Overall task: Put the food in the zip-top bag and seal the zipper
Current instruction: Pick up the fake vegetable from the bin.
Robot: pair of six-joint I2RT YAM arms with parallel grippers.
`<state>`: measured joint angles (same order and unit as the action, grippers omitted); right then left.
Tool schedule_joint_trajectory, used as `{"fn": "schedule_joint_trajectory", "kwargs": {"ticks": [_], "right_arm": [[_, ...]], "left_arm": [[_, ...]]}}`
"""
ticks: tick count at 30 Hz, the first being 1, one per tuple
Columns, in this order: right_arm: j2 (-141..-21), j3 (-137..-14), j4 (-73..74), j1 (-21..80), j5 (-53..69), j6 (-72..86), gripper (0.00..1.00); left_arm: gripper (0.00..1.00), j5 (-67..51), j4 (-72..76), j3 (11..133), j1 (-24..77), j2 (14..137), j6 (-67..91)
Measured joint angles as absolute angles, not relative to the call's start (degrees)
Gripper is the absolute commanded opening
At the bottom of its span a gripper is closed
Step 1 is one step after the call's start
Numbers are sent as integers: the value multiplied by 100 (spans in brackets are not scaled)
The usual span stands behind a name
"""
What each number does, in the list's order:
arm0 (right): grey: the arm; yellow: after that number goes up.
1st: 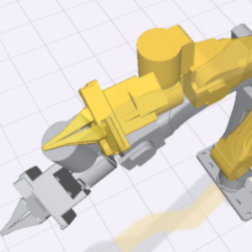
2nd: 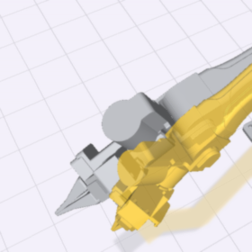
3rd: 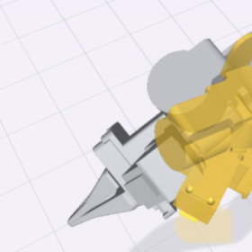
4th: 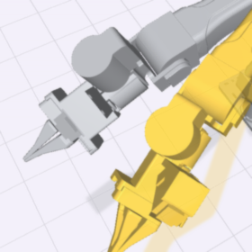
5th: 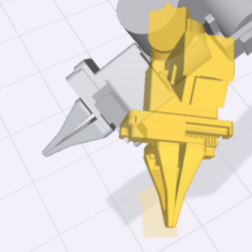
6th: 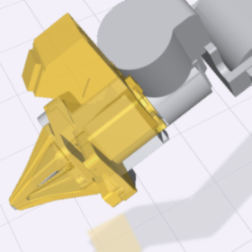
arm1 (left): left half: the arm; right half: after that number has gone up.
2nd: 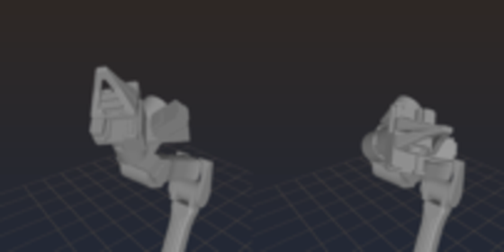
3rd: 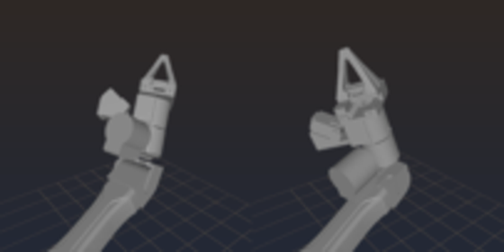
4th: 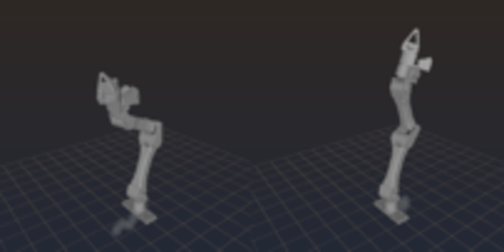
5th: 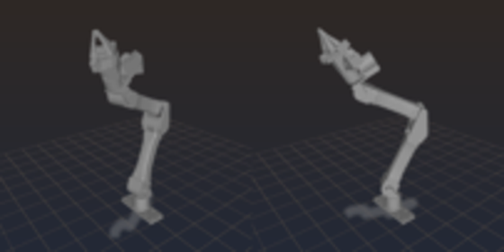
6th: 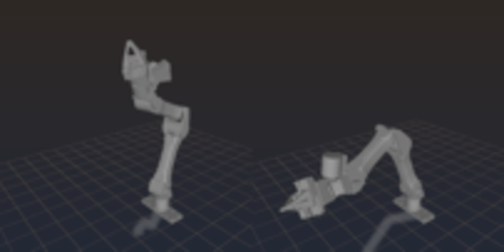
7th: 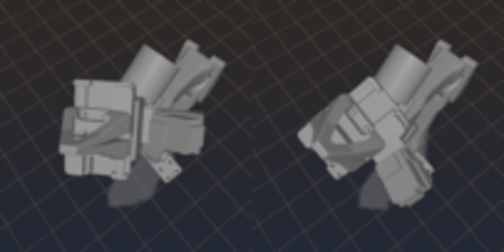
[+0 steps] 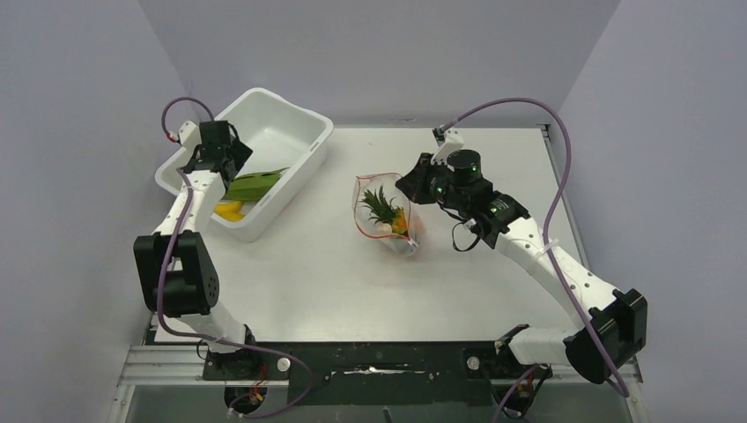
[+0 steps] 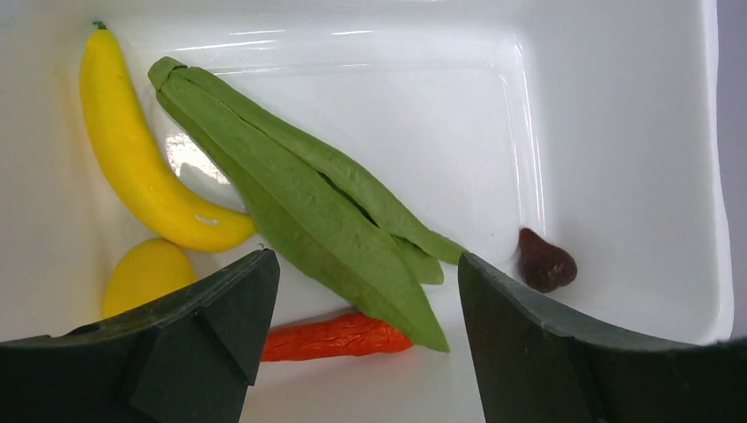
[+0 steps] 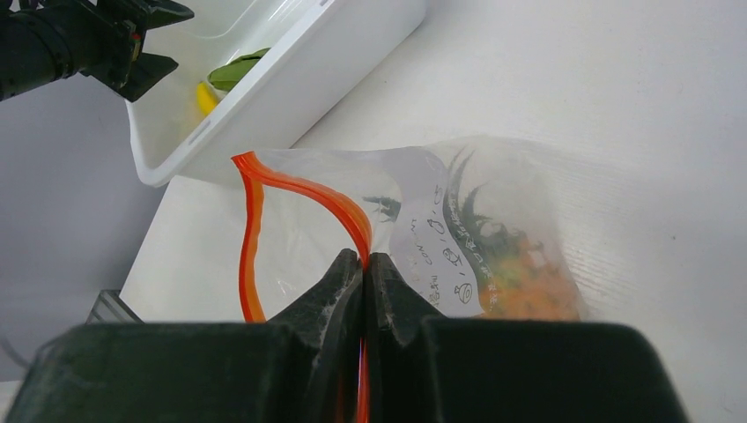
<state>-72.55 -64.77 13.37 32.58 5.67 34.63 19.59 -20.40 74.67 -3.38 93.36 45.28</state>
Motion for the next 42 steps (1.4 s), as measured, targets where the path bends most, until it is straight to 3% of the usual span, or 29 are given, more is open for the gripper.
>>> {"fn": "schedule_joint_trajectory", "kwargs": {"ticks": [10,34,39,42], "right_arm": [[-7496,-6580,1339,3253,650,3472,0],[-7500,-6613,1380,3190,639,3494,0],[-7483,-6613,1380,3190,569,3531,0],[-7472,-6613,1391,3190,515,3562,0]], "left_arm": [[71,2270,-2832,8473,-349,10508,5629],[70,2346,-3140,8978,-473,11769,6300],[61,2362,-3146,9207,-471,12049,6337],[44,2368,-3065,9301,-473,12125,6370]]}}
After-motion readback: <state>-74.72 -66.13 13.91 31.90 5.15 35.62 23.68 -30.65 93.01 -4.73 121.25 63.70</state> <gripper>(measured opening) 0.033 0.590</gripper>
